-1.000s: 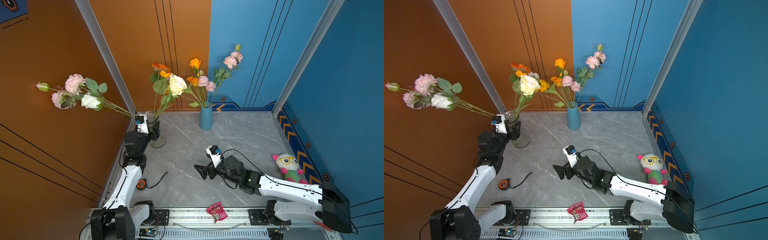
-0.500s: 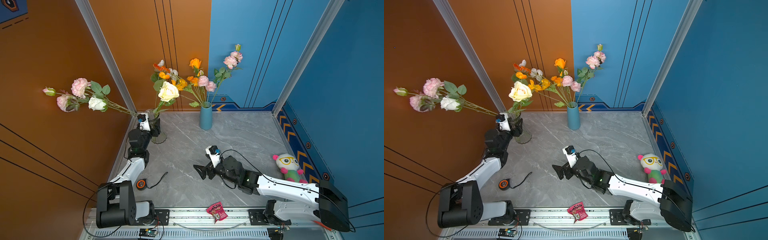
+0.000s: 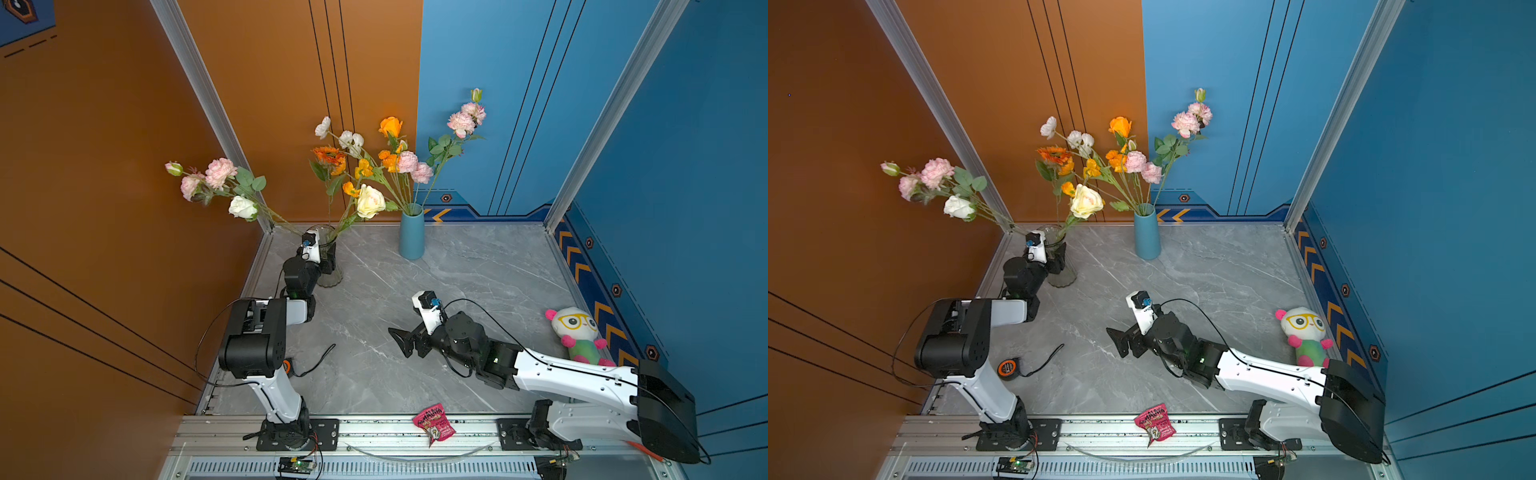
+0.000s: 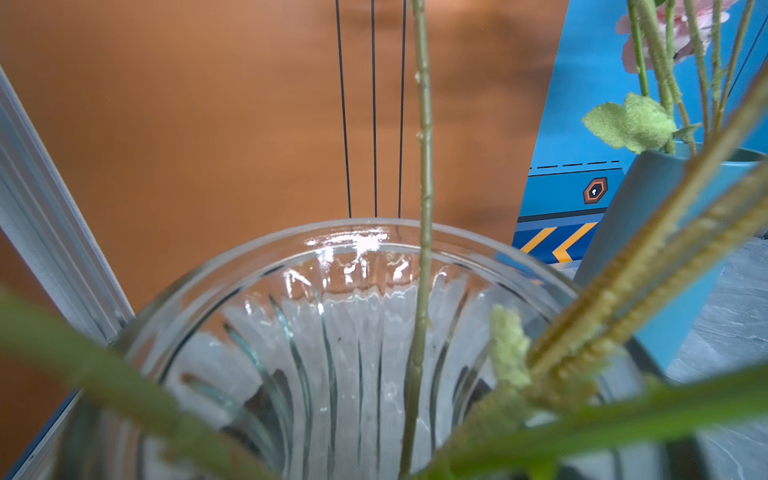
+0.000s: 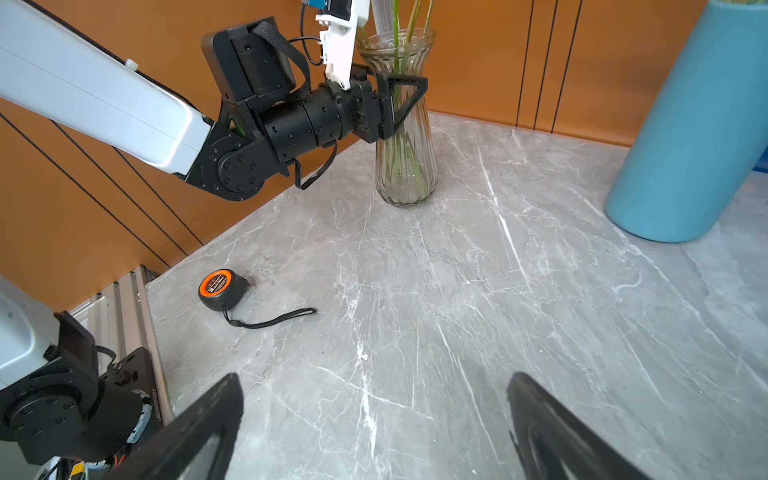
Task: Arrange the flowers into the vase
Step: 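Set the glass vase down on the table and open the left gripper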
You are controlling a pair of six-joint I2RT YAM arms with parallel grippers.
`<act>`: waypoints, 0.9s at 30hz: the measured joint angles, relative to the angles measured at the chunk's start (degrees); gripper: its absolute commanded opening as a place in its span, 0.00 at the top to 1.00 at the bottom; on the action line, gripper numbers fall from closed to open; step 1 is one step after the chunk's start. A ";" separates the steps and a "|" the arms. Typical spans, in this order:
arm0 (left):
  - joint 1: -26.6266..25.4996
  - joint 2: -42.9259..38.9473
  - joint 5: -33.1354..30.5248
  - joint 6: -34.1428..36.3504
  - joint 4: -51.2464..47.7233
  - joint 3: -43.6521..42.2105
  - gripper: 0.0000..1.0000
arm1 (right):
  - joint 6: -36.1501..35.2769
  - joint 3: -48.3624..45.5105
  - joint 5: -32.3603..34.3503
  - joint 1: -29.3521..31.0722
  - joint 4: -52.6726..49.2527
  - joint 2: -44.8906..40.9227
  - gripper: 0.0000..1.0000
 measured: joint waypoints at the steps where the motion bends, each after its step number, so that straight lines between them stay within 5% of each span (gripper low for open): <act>1: -0.04 0.85 -0.13 0.00 0.85 0.61 0.97 | -0.02 0.00 -0.02 -0.37 0.00 0.00 0.00; 19: -0.31 12.33 -1.49 1.46 6.69 9.84 0.96 | 0.02 0.00 -1.46 -3.32 0.04 2.93 0.00; 21: -0.31 12.79 -1.77 1.25 6.75 10.34 0.88 | 0.02 0.00 -1.60 -3.32 0.07 2.95 0.00; 27: -0.31 13.00 -3.19 -0.28 6.82 10.51 0.42 | 0.07 0.00 -2.03 -3.32 0.07 3.02 0.00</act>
